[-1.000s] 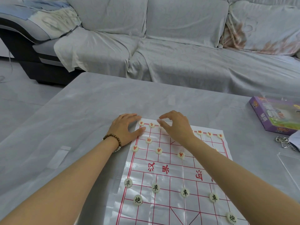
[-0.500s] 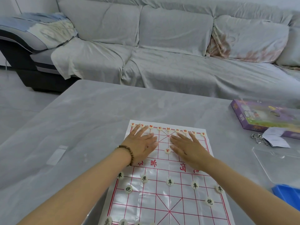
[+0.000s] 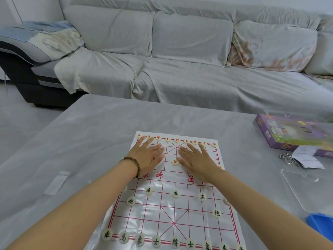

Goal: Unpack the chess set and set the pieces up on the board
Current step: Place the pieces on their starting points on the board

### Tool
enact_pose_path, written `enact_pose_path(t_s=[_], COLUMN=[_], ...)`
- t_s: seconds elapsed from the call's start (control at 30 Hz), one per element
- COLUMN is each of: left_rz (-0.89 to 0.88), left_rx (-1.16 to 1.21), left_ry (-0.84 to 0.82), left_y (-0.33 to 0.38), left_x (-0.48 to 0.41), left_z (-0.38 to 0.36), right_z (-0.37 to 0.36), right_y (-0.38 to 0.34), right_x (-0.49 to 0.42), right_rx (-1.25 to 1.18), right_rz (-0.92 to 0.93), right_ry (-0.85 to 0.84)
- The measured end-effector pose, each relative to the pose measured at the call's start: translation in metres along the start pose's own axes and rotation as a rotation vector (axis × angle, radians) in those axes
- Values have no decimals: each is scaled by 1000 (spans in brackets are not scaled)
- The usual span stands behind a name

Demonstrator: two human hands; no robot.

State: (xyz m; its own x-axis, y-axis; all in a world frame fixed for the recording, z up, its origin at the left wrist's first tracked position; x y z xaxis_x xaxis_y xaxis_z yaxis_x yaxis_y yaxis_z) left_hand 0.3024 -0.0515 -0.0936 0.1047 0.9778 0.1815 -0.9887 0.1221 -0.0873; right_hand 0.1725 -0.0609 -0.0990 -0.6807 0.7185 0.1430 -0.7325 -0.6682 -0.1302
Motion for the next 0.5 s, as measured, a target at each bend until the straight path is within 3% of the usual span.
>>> enact_pose_path(t_s=[0.5], left_rz=[-4], left_rx=[131], left_ry=[-24], left_y=[-31], left_x=[-52], left_z=[2], right_z=[8], right_y=[23], right_x=[-55], right_rx=[-98], right_rz=[-39], right_ry=[-12])
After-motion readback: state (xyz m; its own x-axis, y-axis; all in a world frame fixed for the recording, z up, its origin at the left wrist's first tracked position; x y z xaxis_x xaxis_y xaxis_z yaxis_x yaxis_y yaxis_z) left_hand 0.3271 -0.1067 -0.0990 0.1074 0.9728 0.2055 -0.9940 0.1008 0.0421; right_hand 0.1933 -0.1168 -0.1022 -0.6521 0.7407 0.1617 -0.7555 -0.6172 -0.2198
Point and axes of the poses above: each hand's wrist, its own x-axis away from the middle knuckle, its own z-axis out of the back of the hand, y = z × x, the point moved 10 cm from there along -x, towards the middle knuckle, and after that the axes turned 11 degrees about z, right-handed, at the moved point
